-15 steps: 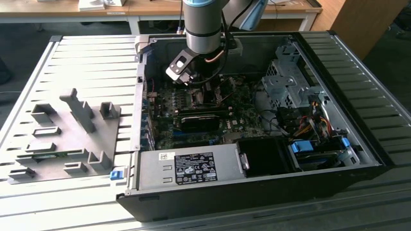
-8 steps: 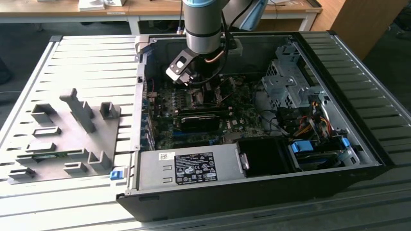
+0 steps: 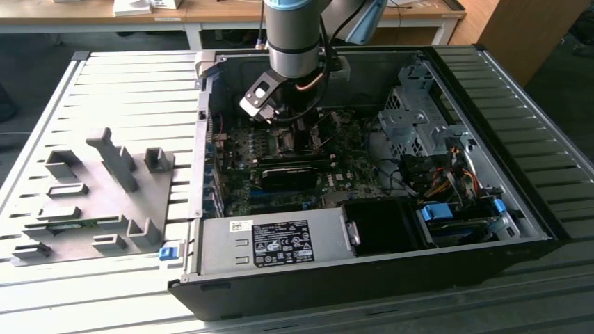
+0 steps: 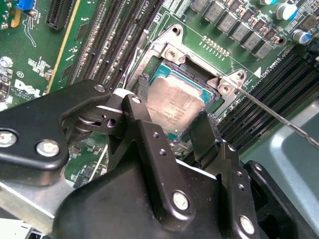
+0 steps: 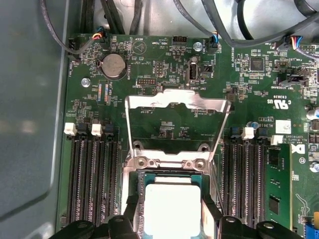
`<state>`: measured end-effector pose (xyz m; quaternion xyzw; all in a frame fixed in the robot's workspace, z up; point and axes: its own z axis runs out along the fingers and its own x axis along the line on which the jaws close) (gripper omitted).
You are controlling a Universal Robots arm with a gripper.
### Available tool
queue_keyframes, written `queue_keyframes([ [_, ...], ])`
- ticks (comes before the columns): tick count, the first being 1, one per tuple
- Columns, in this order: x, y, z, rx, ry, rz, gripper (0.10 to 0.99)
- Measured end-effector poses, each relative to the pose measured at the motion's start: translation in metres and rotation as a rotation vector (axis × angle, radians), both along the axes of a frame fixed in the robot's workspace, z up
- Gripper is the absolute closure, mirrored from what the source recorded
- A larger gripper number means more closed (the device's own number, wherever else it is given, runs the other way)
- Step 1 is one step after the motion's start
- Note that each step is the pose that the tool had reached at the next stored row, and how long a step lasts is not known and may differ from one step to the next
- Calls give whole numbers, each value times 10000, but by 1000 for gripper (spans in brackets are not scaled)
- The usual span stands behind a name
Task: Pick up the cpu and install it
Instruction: 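Place the cpu into insertion slot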
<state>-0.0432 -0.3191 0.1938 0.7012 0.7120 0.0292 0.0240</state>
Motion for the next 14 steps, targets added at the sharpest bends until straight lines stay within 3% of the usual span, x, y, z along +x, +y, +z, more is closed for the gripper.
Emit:
queue_keyframes([
  [14,3,5,19,15,8,-30,482],
])
